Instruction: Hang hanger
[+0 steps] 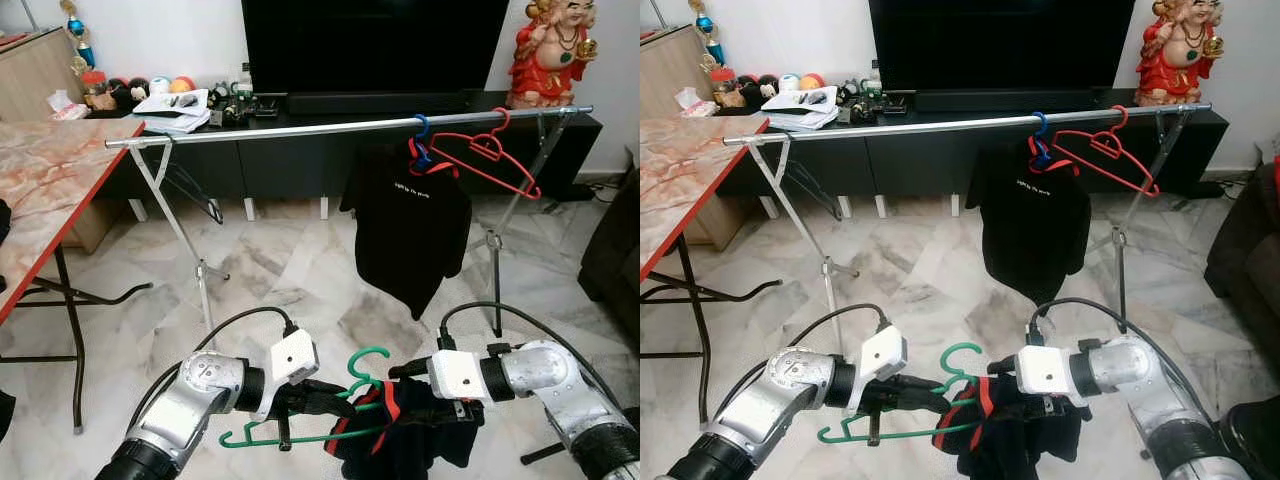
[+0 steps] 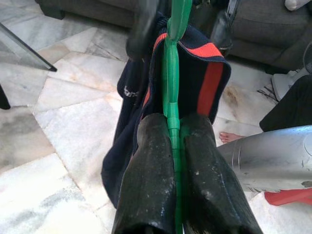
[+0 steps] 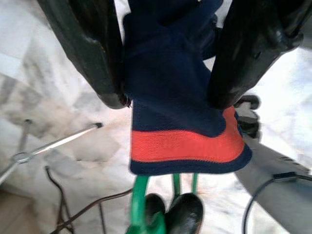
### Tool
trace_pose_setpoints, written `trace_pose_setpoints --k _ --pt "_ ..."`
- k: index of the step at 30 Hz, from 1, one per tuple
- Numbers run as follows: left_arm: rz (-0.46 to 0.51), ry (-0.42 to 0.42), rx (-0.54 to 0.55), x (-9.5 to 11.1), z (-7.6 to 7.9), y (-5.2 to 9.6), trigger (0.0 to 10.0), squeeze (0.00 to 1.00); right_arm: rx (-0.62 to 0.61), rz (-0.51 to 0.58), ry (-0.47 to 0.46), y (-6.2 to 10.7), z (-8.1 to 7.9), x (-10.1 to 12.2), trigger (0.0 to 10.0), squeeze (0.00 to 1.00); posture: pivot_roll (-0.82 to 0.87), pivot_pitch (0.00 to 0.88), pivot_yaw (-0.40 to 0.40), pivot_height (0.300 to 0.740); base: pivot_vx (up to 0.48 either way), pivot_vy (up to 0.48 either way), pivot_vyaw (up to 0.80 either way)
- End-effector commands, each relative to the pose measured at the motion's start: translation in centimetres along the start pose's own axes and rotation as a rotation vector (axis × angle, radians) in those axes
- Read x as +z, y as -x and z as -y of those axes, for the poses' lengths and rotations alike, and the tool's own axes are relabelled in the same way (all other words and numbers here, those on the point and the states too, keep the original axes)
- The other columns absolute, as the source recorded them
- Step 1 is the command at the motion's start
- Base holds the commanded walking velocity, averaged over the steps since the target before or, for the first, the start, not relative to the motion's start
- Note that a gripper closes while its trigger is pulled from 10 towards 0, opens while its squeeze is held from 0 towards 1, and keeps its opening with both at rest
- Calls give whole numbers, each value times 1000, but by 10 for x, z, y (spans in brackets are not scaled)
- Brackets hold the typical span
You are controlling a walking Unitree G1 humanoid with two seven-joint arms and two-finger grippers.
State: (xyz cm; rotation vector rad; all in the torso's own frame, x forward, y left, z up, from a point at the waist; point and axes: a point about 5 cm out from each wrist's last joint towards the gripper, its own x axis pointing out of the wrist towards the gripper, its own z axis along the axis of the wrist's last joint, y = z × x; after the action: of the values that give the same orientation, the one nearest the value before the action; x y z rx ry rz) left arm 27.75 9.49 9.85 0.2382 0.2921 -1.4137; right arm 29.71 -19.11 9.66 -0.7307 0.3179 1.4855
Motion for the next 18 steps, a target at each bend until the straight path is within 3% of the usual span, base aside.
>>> trace_pose_setpoints --k 1,8,9,10,11,18 --pt "35 -64 -13 15 -1 0 10000 0 33 6 -3 -3 -1 1 10000 0 -42 12 -7 740 0 0 0" --pt "40 -93 -23 20 -1 -1 10000 0 116 12 -108 -10 -7 -6 10000 0 -36 13 -11 740 0 0 0" --pt "42 -100 -27 21 0 -1 10000 0 117 24 -129 -12 -7 -7 5216 0 -33 14 -12 740 0 0 0" --pt "42 -101 -28 21 0 -1 10000 0 115 31 -137 -12 -7 -6 5216 0 -33 14 -12 740 0 0 0" --pt "42 -103 -30 22 0 -2 10000 0 104 54 -148 -13 -6 -5 0 0 -33 14 -12 740 0 0 0" --pt "44 -109 -36 22 0 -3 10000 0 130 81 -176 -13 -6 -4 0 0 -36 14 -11 740 0 0 0"
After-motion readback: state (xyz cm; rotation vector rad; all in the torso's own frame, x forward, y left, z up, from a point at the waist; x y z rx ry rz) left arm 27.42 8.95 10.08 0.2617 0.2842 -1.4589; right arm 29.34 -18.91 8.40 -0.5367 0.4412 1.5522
